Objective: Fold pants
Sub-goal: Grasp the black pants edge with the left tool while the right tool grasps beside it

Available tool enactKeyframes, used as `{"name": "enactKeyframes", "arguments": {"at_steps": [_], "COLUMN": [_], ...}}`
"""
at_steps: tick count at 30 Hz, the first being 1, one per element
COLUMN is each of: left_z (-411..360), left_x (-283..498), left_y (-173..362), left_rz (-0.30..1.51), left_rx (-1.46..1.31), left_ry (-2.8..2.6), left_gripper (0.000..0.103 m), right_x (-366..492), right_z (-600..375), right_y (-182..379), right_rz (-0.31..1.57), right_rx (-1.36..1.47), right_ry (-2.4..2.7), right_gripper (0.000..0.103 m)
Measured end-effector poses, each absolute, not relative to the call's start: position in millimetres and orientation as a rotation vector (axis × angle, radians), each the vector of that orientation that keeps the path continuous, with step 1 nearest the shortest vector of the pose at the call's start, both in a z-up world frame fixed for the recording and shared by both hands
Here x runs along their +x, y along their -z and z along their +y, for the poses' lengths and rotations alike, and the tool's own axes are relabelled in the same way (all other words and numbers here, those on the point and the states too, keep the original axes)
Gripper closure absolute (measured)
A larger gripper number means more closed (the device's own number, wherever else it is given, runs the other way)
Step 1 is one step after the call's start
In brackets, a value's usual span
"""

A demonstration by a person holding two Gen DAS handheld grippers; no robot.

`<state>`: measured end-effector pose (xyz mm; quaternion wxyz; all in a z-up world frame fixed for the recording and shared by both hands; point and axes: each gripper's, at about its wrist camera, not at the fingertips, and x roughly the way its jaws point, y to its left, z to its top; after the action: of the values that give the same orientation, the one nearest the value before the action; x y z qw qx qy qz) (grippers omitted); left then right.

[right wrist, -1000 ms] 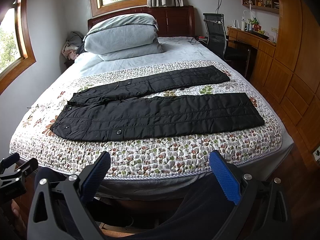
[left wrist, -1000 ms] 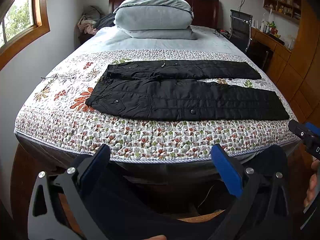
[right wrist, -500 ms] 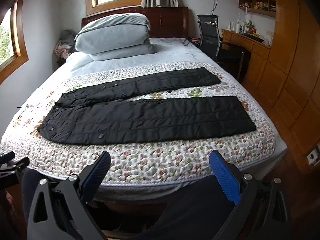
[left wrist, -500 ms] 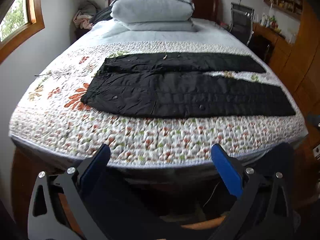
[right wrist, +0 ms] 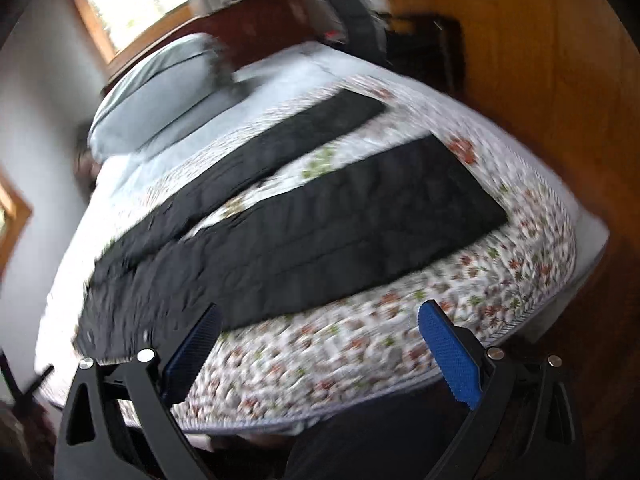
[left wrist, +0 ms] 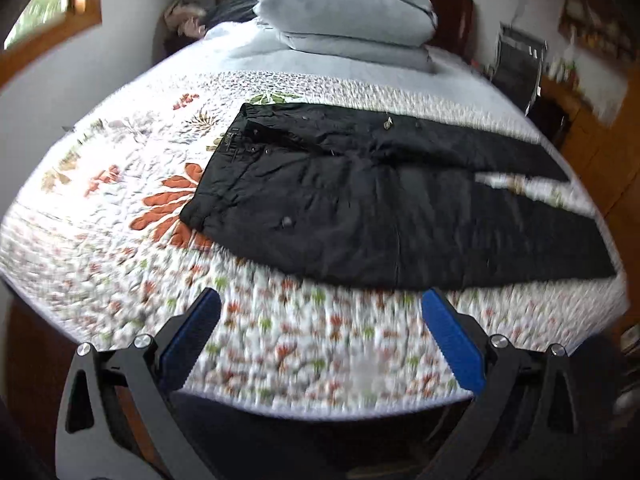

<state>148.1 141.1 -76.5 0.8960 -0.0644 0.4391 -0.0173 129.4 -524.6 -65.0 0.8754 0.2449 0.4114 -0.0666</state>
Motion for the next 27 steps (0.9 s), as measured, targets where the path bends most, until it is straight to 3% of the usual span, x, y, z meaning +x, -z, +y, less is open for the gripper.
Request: {"name": "enactKeyframes", "arguments": {"at_steps": [4,9,12,14,22,24,27], "left_z": [175.0,221.6,235.5,238.3,261.7,260.8,264.7], "left_x": [189.1,241.0,257.1,263.7,275.9,276.1,265.8], "left_y": [87.5,129.5,147.2,156.2,185.1,181.4,168.0], "left_rz": [0.903,0.993,1.027,1.037,1.055,1.113,1.091], "left_rx": [-0.25,-0.541,-0.682,-0.73,-0.877,-0.829,-0.781], "left_ry": [0.05,0.084,0.124,0.158,0.142,0.097,0.087], "left_gripper": [0.004,0.004,0.004,0.004,0.004,0.017,0.009], "right_x": [142.8,160.2,168.3,176.0,198.1,200.8,202.7], "right_z": [-606.1,-676.6,-693.7,-701.5,-700.1,-699.1,-696.2], "right_y": [103.2,162.5,183.9,192.7,203.5,202.2,202.2], "right_rz": [0.88,0.897,0.859,0.814,0.725,0.72,0.726], "right_rx": [0.832,1.063,1.128,1.15,1.187,1.194,1.187], "right_ry": [0.144,0.205,0.185,0.158,0.113,0.112,0.097], "right_gripper": [0.003,0.013,0.028,0.03,0.029,0.029,0.026]}}
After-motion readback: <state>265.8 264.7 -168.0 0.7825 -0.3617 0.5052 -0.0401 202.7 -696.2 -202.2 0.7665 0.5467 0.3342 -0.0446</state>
